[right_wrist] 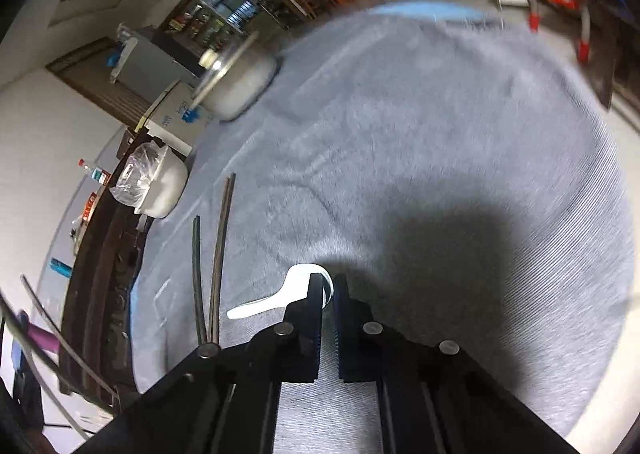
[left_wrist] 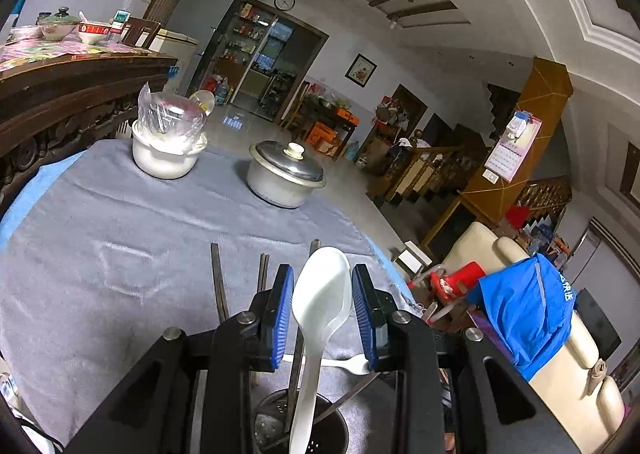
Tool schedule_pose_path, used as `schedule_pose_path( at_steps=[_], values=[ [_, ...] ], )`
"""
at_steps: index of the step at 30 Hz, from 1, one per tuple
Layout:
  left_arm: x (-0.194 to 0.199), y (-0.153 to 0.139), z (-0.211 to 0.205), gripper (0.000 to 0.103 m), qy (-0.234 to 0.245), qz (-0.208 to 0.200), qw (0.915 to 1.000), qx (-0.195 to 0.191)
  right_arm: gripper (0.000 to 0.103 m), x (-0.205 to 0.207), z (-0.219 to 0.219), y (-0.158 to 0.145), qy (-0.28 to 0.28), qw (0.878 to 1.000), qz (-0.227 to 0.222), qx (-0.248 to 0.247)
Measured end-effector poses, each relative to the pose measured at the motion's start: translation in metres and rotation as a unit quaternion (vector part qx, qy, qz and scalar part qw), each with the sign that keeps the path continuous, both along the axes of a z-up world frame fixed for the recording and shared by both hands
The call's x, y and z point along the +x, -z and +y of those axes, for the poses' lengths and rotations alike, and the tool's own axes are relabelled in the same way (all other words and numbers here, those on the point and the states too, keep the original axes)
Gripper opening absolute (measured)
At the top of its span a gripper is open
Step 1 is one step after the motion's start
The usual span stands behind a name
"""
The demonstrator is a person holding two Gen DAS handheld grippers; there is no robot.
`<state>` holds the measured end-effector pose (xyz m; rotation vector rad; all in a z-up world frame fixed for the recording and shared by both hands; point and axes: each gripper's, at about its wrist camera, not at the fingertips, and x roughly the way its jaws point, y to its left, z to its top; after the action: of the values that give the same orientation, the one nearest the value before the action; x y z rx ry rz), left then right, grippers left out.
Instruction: Organize utensils
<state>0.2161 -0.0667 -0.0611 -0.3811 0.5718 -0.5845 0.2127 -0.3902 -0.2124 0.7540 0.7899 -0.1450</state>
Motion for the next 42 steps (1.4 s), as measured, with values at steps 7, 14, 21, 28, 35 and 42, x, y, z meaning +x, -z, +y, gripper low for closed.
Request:
schedule_pose_path(
  at_steps=[7,14,21,28,35,42],
  values=[
    [-0.006,0.001,-0.002,0.031,-0.014,-0.010,0.9998,0.008,0.004,-0.029,-0.002,-0.055,-0.010,0.995,-0.051,-0.084],
    [-0.014,0.010,-0.004,0.031,-0.015,-0.006,0.9997,0.020,0.004,-0.058,0.007,-0.106,-0.038,0.988,-0.086,-0.118],
    [-0.020,0.011,0.001,0.031,-0.023,-0.012,0.9994,0.024,0.004,-0.087,0.036,-0.151,-0.091,0.976,-0.107,-0.167],
    [-0.019,0.010,-0.002,0.031,-0.032,-0.022,0.9992,0.011,0.004,-0.104,0.076,-0.181,-0.148,0.955,-0.131,-0.220],
    [-0.022,0.007,-0.006,0.031,-0.053,-0.061,0.9965,0.017,0.004,-0.098,0.114,-0.181,-0.187,0.939,-0.128,-0.258],
    [-0.021,0.030,-0.007,0.031,-0.044,-0.033,0.9984,0.013,0.004,-0.089,0.144,-0.165,-0.220,0.924,-0.106,-0.295]
  ],
)
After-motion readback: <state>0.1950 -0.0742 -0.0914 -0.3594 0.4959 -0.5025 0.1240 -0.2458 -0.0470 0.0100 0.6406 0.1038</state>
